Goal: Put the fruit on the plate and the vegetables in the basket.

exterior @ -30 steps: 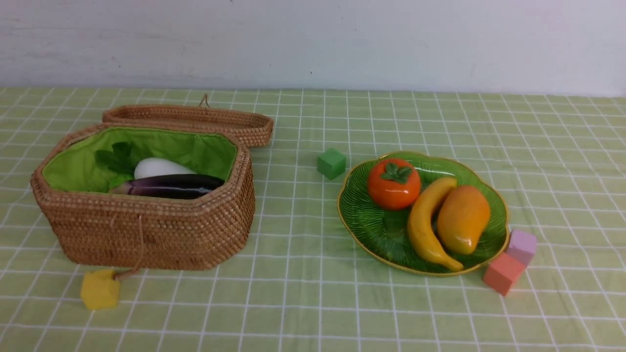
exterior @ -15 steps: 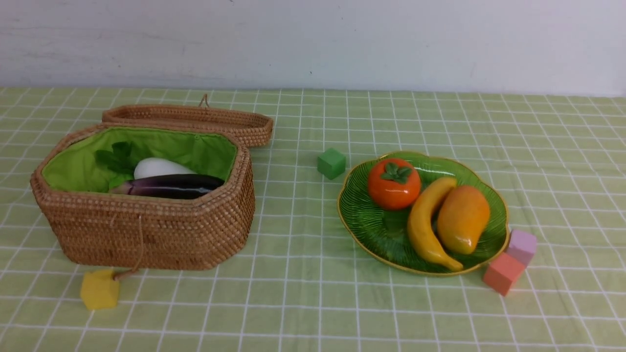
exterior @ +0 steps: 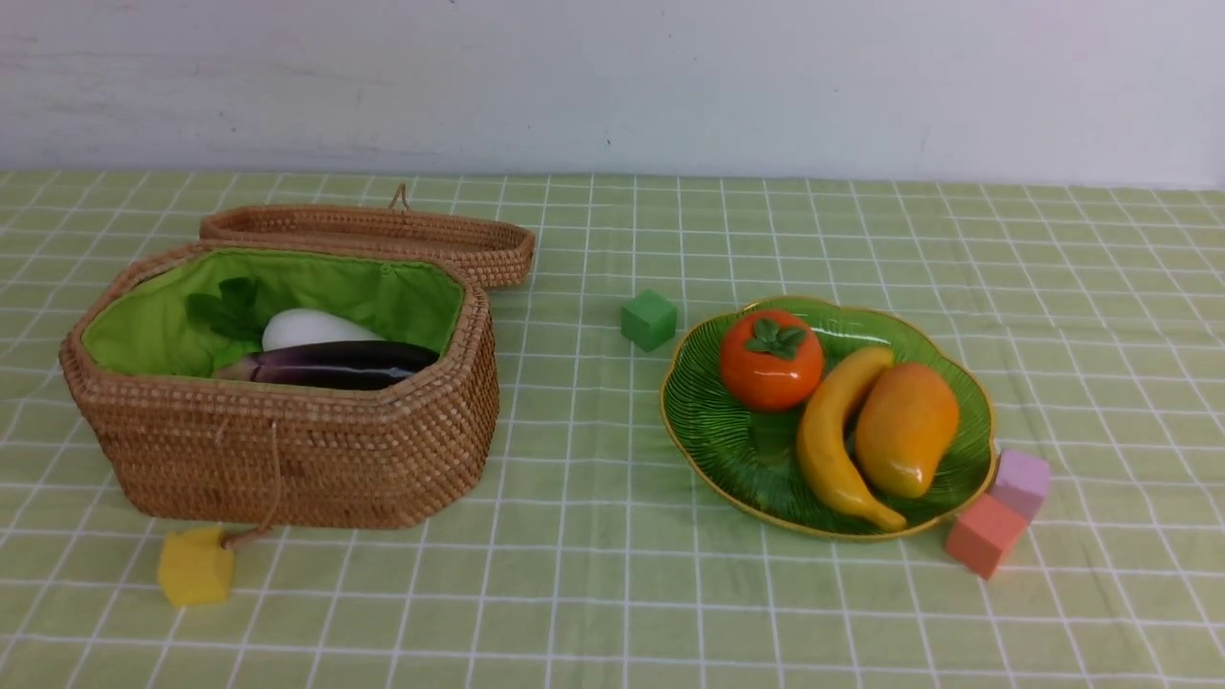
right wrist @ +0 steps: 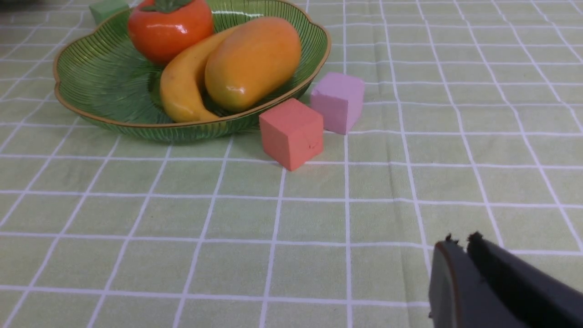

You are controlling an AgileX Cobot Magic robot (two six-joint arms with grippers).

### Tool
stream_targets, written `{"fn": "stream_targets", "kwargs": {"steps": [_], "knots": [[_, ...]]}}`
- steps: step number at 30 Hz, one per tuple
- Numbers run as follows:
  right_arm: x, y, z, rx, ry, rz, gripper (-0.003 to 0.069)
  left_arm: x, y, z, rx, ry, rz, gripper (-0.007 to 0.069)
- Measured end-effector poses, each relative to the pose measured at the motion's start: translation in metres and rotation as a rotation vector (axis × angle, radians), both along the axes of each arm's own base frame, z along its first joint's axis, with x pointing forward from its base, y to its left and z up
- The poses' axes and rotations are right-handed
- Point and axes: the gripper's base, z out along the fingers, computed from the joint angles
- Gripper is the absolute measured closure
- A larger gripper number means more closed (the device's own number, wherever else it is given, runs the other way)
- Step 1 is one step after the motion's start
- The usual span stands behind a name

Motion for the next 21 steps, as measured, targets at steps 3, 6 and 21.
{"fn": "stream_targets", "kwargs": {"steps": [3,6,21], "knots": [[0.0,0.0,0.0,0.0,0.0,0.0,0.0617,0.0,0.0,0.0,0.0,0.0,0.0,0.0637],[0.0,0.0,0.0,0.0,0.0,0.0,0.0611,0.0,0.0,0.0,0.0,0.0,0.0,0.0637],[0.0,0.0,0.0,0.0,0.0,0.0,0.0596,0.0,0.0,0.0001,0.0,-0.001,0.001,0.0636]]}}
